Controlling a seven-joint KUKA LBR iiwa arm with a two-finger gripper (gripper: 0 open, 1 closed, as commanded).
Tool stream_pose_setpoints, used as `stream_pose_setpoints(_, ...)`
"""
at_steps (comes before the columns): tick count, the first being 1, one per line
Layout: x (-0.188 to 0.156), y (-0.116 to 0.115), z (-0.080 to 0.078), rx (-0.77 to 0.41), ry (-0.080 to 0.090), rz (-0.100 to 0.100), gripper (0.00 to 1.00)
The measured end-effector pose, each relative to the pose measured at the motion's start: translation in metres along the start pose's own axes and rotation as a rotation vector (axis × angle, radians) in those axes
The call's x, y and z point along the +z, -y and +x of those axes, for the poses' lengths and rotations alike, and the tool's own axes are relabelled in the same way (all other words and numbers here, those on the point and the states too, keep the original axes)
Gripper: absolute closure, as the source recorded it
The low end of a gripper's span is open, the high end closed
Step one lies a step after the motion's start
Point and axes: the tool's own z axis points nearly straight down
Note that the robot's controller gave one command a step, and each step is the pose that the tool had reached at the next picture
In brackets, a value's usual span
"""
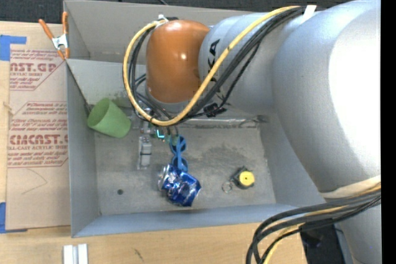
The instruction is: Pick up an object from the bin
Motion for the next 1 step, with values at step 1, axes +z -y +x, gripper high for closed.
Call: stream_pose_setpoints(1, 0.0502, 0.0772, 0.0073, -0.254, 0.004, 0.003, 0.0)
